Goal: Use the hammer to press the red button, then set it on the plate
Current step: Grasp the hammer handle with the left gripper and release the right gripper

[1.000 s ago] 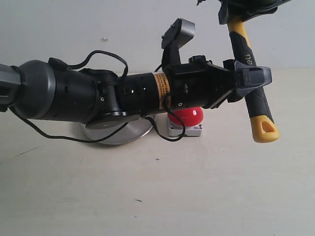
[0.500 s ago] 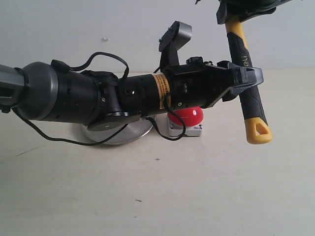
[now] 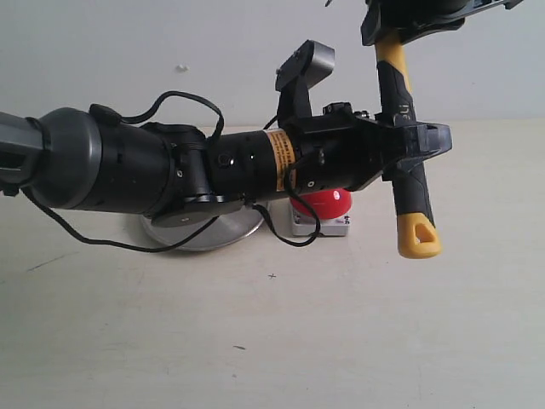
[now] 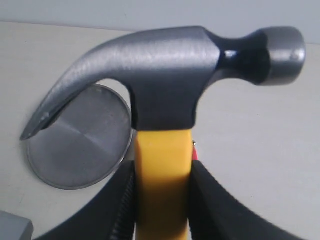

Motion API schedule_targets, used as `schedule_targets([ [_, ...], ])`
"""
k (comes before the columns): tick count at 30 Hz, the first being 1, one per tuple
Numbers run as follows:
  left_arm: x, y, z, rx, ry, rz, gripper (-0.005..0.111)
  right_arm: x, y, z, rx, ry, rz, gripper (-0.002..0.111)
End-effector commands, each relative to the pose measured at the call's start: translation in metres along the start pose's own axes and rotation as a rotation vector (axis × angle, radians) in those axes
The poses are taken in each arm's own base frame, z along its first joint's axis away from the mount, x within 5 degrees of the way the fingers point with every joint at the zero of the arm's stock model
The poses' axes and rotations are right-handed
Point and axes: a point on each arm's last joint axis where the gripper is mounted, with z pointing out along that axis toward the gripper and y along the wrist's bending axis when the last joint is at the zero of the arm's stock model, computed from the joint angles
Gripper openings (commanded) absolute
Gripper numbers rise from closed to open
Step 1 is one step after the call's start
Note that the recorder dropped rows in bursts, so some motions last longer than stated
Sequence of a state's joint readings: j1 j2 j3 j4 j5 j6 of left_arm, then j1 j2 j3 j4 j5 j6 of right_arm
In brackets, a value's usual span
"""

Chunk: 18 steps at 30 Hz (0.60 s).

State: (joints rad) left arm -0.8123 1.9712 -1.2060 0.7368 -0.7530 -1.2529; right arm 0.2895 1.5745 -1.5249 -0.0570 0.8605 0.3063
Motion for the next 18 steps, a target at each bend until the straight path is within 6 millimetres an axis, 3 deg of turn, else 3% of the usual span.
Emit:
schedule_targets([
  [1,-0.001,-0.004,0.001,0.010,0.011,0.034,0.001,-0.006,0.000,-0.008,0.002,-0.064,-0.035,0.000],
  [6,0.001,-0.003,0.001,0.001,0.029,0.058,0.000,-0.006,0.000,-0.008,0.004,-0.058,-0.035,0.000],
  [10,0.001,-0.003,0.001,-0.001,0.030,0.064,0.000,-0.004,-0.001,-0.008,0.008,-0.044,-0.034,0.012],
  [12,0.001,-0.003,0.001,-0.001,0.030,0.064,0.000,-0.003,-0.002,-0.008,0.018,-0.023,-0.037,0.024],
  [15,0.001,0.000,0.000,-0.033,0.036,0.072,0.000,0.002,-0.004,-0.014,0.033,0.020,-0.033,0.057],
  [18,0.001,0.008,-0.001,-0.092,0.048,0.078,0.000,0.002,-0.005,-0.033,0.030,0.003,-0.048,0.065],
])
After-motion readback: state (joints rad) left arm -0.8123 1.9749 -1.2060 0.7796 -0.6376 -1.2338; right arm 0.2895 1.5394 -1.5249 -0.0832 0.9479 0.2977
